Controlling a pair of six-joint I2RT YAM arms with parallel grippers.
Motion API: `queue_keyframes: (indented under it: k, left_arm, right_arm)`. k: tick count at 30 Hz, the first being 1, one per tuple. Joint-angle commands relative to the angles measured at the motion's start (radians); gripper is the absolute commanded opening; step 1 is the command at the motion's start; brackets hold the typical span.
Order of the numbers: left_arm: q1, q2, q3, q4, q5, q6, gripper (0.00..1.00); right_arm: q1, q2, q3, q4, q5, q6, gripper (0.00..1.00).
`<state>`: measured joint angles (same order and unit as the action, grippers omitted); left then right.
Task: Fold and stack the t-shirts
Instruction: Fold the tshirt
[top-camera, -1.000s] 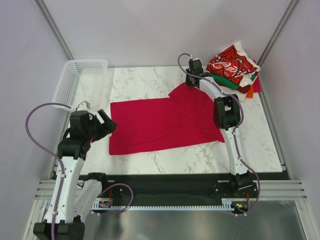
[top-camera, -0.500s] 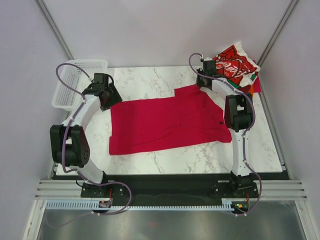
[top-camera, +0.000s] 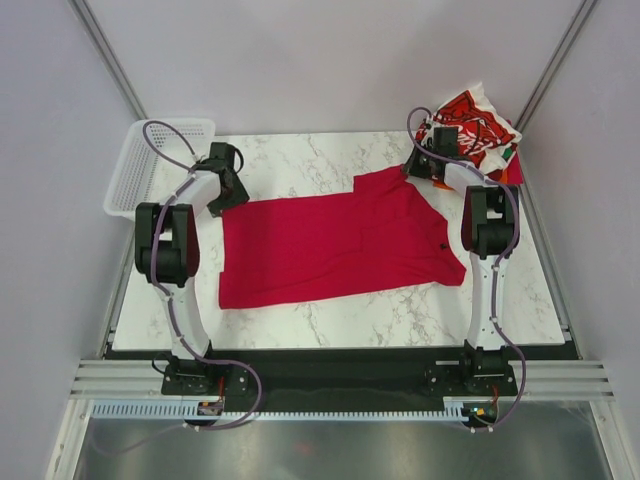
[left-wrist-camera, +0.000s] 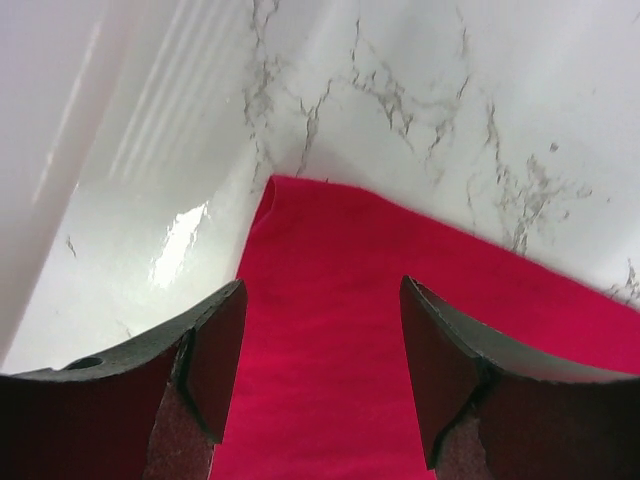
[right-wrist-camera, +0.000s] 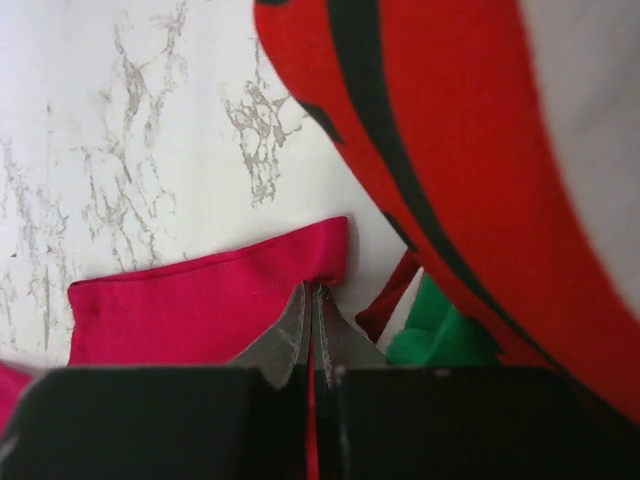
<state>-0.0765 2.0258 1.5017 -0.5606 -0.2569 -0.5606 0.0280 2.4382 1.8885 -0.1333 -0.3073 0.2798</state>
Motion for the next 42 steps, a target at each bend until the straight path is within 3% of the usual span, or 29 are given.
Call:
queue_keyframes:
  k: [1,10,19,24,29,31,35,40,42]
  left_arm:
    - [-0.006,0.034,0.086,0.021,-0.09,-0.022,0.7]
    - [-0.005,0.139,0.186,0.018,-0.087,-0.03,0.71]
    - [-0.005,0.131,0.13,-0.005,-0.093,-0.102,0.68]
    - [-0.005,0.152,0.126,-0.045,-0.097,-0.14,0.56]
    - [-0.003,0.171,0.144,-0.076,-0.084,-0.15,0.54]
    - [-0.005,0.195,0.181,-0.096,-0.078,-0.14,0.46]
    - [-0.005,0.246,0.25,-0.15,-0.071,-0.137,0.2]
    - [-0.006,0.277,0.293,-0.18,-0.059,-0.127,0.03]
    - [-0.006,0.278,0.298,-0.179,-0.051,-0.113,0.02]
  right_arm:
    - [-0.017,0.033,0.041,0.041,-0.078,0.047,0.0]
    - [-0.057,0.059,0.043,0.07,-0.156,0.102,0.0]
    - [-0.06,0.059,0.04,0.07,-0.159,0.11,0.0]
    - [-0.065,0.061,0.035,0.078,-0.165,0.114,0.0]
    - [-0.066,0.061,0.034,0.083,-0.173,0.121,0.0]
    - [-0.066,0.064,0.034,0.087,-0.177,0.124,0.0]
    - [-0.066,0.059,0.027,0.092,-0.182,0.124,0.0]
    - [-0.066,0.058,0.023,0.107,-0.191,0.128,0.0]
    - [-0.062,0.053,0.02,0.118,-0.194,0.14,0.0]
